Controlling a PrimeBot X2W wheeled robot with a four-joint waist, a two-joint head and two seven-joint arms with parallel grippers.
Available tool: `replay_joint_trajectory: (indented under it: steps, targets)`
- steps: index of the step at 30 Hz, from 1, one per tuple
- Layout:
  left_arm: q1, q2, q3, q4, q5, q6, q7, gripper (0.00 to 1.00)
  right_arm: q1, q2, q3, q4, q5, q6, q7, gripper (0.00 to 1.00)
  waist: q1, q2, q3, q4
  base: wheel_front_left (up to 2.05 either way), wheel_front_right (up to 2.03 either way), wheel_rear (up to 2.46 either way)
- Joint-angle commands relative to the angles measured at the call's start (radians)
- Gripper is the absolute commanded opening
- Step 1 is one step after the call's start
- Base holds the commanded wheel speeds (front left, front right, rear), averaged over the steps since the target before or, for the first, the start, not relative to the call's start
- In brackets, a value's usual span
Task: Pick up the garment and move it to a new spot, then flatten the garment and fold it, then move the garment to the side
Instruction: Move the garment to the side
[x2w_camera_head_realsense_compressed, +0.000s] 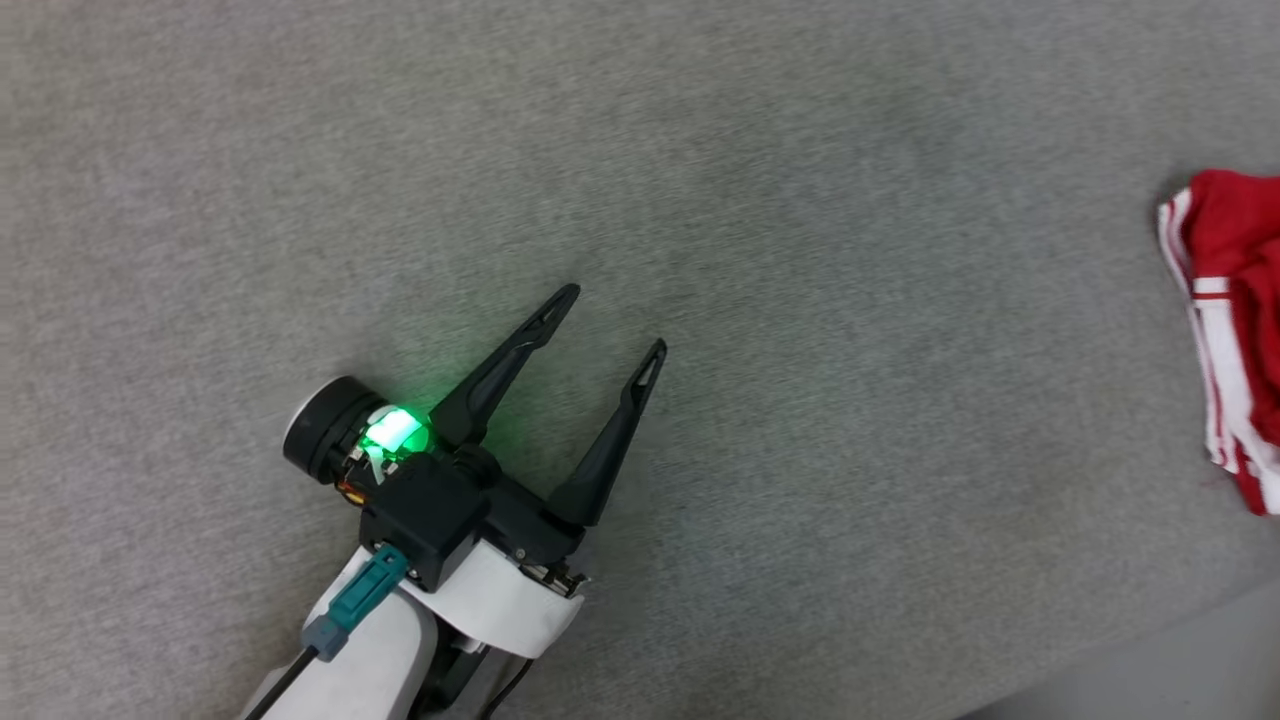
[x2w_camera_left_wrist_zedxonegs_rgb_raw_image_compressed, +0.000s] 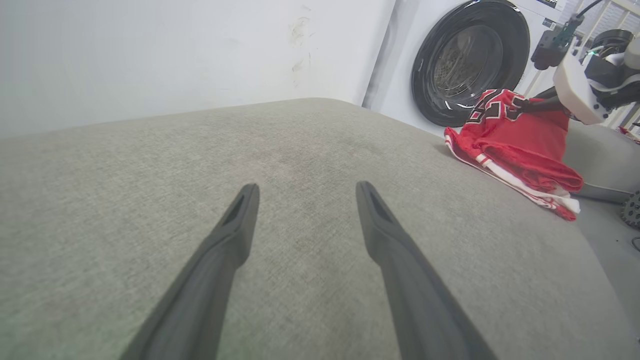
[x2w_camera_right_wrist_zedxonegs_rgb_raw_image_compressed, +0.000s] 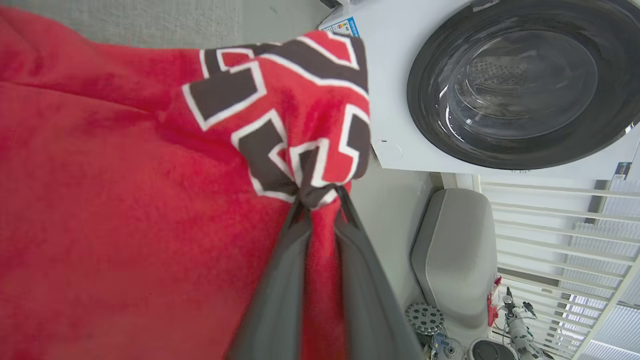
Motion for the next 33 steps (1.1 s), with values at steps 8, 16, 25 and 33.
replay_joint_trajectory:
  steps: [8, 16, 25, 33]
  targets:
    - [0.005, 0.000, 0.024, -0.023, 0.010, -0.001, -0.002, 1.00, -0.033, 0.071, -0.114, 0.121, -0.060, -0.001, -0.086, 0.12, -0.0002, 0.0000, 0.025, 0.058, 0.00, 0.00, 0.00]
    - [0.035, -0.053, 0.057, -0.006, -0.012, -0.002, -0.002, 1.00, -0.048, 0.056, -0.124, 0.105, -0.056, -0.001, -0.106, 1.00, -0.0002, 0.0000, -0.093, 0.084, 0.00, 0.00, 0.00]
    - [0.143, -0.127, 0.235, 0.037, -0.020, 0.021, -0.002, 1.00, -0.026, 0.126, -0.127, -0.097, 0.079, -0.001, -0.169, 1.00, -0.0002, 0.0000, -0.299, 0.127, 0.00, 0.00, 0.00]
    - [0.252, -0.179, 0.399, 0.015, -0.023, 0.048, -0.002, 1.00, 0.113, 0.314, -0.147, -0.343, 0.195, -0.001, -0.279, 1.00, -0.0002, 0.0000, -0.437, 0.187, 0.00, 0.00, 0.00]
